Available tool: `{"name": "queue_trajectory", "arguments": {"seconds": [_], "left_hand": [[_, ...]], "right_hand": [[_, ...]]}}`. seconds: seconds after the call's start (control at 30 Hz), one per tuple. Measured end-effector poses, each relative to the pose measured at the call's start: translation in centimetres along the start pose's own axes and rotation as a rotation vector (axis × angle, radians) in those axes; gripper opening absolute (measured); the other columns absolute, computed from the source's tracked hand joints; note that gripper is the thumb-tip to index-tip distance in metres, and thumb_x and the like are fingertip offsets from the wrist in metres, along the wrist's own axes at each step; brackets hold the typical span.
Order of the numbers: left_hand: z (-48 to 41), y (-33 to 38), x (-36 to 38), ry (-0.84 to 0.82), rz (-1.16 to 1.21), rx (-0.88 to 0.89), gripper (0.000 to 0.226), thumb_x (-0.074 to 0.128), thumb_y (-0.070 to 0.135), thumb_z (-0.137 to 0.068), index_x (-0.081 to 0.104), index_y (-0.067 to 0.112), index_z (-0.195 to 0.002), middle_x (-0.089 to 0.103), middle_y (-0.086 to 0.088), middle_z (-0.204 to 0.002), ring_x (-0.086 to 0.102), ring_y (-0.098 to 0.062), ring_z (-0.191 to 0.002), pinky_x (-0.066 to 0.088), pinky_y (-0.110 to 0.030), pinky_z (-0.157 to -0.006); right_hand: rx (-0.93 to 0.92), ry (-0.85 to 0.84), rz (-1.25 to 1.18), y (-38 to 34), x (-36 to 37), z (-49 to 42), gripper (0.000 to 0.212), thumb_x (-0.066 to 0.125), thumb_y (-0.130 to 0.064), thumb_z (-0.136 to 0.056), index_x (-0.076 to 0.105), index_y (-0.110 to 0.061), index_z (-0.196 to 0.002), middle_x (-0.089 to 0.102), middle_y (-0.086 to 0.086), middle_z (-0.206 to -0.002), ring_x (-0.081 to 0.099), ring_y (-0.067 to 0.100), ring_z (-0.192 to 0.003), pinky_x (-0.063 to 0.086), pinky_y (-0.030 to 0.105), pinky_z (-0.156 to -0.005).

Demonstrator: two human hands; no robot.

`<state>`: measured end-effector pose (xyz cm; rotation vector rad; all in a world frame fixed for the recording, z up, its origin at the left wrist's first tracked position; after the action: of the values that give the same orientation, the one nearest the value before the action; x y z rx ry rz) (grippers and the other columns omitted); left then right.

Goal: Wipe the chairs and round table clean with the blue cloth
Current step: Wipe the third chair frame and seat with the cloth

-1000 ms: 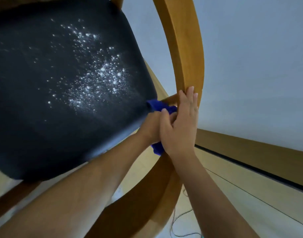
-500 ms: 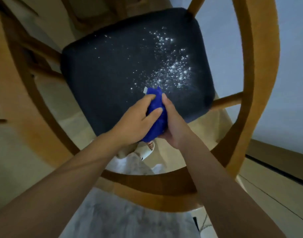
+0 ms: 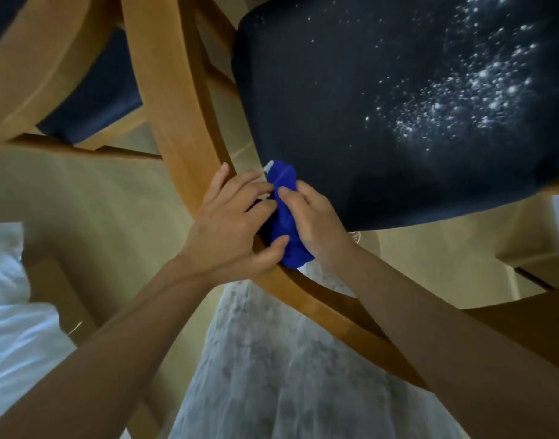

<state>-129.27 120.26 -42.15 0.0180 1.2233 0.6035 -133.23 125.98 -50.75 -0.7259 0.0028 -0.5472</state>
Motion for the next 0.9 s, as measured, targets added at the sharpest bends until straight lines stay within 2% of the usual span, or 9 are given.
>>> {"name": "queue_trajectory", "arguments": {"seconds": [0.07, 0.13, 0.23, 0.3, 0.37, 0.47, 0.57, 0.7, 0.9], "left_hand": [[0.1, -0.6, 0.0, 0.061, -0.011, 0.026, 0.037, 0.049, 0.038, -0.079, 0.068, 0.008, -0.089, 0.067, -0.011, -0.106, 0.048, -0.026, -0.116, 0.018, -0.046, -0.111], [0.1, -0.9, 0.4, 0.067, -0.033, -0.004, 0.036, 0.048, 0.036, -0.079, 0.066, 0.008, -0.092, 0.066, -0.011, -0.109, 0.049, -0.024, -0.115, 0.020, -0.045, -0.111], [-0.3, -1.2, 0.4, 0.100, -0.060, -0.037, 0.042, 0.047, 0.036, -0.078, 0.064, 0.008, -0.104, 0.066, -0.009, -0.110, 0.049, -0.022, -0.113, 0.016, -0.039, -0.112], [-0.4, -1.2, 0.3, 0.107, -0.113, -0.037, 0.042, 0.047, 0.033, -0.077, 0.063, 0.009, -0.106, 0.067, -0.008, -0.108, 0.049, -0.022, -0.111, 0.013, -0.037, -0.113], [-0.5, -1.2, 0.4, 0.111, -0.146, -0.036, 0.040, 0.047, 0.031, -0.075, 0.061, 0.011, -0.106, 0.068, -0.008, -0.104, 0.049, -0.023, -0.108, 0.012, -0.037, -0.113], [-0.5, -1.1, 0.6, 0.108, -0.173, -0.043, 0.040, 0.046, 0.031, -0.073, 0.061, 0.011, -0.105, 0.068, -0.008, -0.099, 0.049, -0.023, -0.104, 0.010, -0.037, -0.114], [-0.6, -1.1, 0.6, 0.101, -0.209, -0.049, 0.039, 0.046, 0.030, -0.073, 0.066, 0.009, -0.099, 0.068, -0.008, -0.094, 0.049, -0.023, -0.101, 0.009, -0.036, -0.114], [-0.6, -1.0, 0.6, 0.093, -0.226, -0.046, 0.038, 0.045, 0.031, -0.075, 0.068, 0.010, -0.096, 0.068, -0.007, -0.093, 0.049, -0.022, -0.100, 0.007, -0.035, -0.115], [-0.4, -0.8, 0.8, 0.093, -0.244, -0.036, 0.039, 0.046, 0.031, -0.075, 0.067, 0.010, -0.100, 0.067, -0.006, -0.093, 0.048, -0.023, -0.100, 0.011, -0.038, -0.113]], "right_hand": [[0.031, -0.179, 0.131, 0.8, 1.4, -0.4, 0.031, 0.041, -0.038, -0.097, 0.060, -0.015, -0.088, 0.059, 0.004, -0.096, 0.056, 0.015, -0.088, 0.041, 0.032, -0.086], [0.143, -0.331, 0.142, 2.9, 2.1, -0.5, 0.032, 0.041, -0.039, -0.097, 0.060, -0.019, -0.081, 0.060, 0.002, -0.088, 0.056, 0.016, -0.085, 0.040, 0.033, -0.086], [0.243, -0.401, 0.082, 5.0, 3.1, -1.9, 0.025, 0.053, -0.030, -0.093, 0.058, -0.023, -0.071, 0.060, 0.002, -0.081, 0.057, 0.021, -0.083, 0.044, 0.041, -0.088], [0.266, -0.403, 0.116, 5.9, 3.9, -3.5, 0.012, 0.057, -0.019, -0.092, 0.063, -0.015, -0.083, 0.062, 0.011, -0.093, 0.059, 0.029, -0.094, 0.046, 0.046, -0.095], [0.274, -0.386, 0.202, 6.5, 4.2, -5.0, 0.016, 0.057, -0.016, -0.091, 0.064, -0.003, -0.099, 0.064, 0.017, -0.101, 0.060, 0.029, -0.098, 0.047, 0.046, -0.096], [0.099, -0.220, 0.535, 6.3, 2.5, -7.2, 0.036, 0.053, -0.024, -0.093, 0.053, -0.013, -0.127, 0.058, 0.009, -0.123, 0.055, 0.025, -0.112, 0.043, 0.043, -0.099], [-0.025, -0.064, 0.715, 6.3, 1.0, -7.3, 0.038, 0.046, -0.030, -0.096, 0.048, -0.019, -0.132, 0.048, 0.007, -0.131, 0.049, 0.026, -0.116, 0.042, 0.040, -0.098], [0.230, -0.271, 0.288, 9.2, 2.2, -4.4, 0.033, 0.055, -0.032, -0.092, 0.055, -0.026, -0.124, 0.040, -0.003, -0.135, 0.047, 0.019, -0.118, 0.038, 0.042, -0.105], [0.000, -0.281, 0.220, 5.1, 2.7, -0.6, 0.019, 0.051, -0.018, -0.094, 0.066, -0.019, -0.106, 0.054, -0.003, -0.119, 0.050, 0.010, -0.111, 0.039, 0.025, -0.097]]}}
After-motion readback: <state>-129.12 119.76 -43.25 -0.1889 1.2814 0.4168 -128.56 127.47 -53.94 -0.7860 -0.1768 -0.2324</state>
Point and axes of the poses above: each hand's wrist, its own z-axis away from the middle knuckle, its own x-axis out of the palm, y = z × x, the point moved 10 cm from there along -z, towards the middle knuckle
